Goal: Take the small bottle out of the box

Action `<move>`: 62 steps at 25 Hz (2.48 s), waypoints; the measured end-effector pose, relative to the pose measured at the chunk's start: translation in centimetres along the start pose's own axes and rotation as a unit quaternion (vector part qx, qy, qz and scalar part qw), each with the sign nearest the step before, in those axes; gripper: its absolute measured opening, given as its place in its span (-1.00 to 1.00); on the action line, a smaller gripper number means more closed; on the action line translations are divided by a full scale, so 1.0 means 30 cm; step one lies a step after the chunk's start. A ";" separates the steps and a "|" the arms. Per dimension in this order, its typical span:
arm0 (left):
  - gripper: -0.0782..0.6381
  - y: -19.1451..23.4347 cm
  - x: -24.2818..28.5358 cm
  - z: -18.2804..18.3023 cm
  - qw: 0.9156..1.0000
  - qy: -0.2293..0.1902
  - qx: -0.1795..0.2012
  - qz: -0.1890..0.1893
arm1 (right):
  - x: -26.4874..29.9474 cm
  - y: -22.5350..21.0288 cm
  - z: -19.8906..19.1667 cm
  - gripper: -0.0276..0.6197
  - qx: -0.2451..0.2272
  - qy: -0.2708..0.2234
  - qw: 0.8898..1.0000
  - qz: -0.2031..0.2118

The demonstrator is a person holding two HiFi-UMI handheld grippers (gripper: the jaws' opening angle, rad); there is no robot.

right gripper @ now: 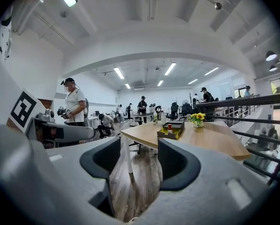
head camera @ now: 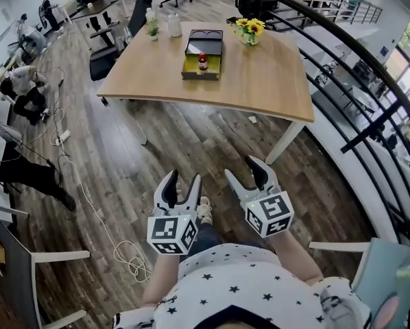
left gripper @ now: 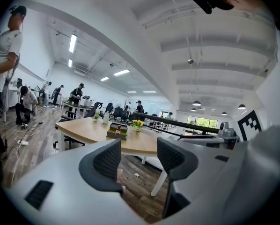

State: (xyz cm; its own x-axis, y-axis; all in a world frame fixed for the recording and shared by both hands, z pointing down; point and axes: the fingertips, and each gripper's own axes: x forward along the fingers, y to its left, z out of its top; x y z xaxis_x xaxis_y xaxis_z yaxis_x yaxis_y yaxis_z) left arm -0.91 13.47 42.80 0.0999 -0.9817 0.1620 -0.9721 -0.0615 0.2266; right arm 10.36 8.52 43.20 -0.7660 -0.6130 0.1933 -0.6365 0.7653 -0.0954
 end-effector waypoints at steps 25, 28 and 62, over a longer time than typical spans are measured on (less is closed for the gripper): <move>-0.14 0.458 0.687 0.270 0.999 0.025 -0.001 -0.032 | 0.760 -0.281 0.257 -0.20 0.012 -0.002 0.999 -0.031; -0.14 0.496 0.730 0.280 0.999 0.029 -0.006 -0.033 | 0.811 -0.298 0.274 -0.20 0.011 -0.002 0.999 -0.033; -0.14 0.773 1.388 0.348 0.998 0.053 -0.026 -0.002 | 1.448 -0.758 0.312 -0.20 -0.002 0.025 0.999 -0.037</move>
State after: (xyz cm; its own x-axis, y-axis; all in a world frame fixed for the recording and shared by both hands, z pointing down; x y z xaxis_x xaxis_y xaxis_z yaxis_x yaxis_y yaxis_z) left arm -21.52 -30.71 44.78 0.1276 -0.9566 0.2619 -0.9598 -0.0525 0.2759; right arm -9.28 -37.33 44.62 -0.7111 -0.6577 0.2485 -0.6911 0.7188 -0.0750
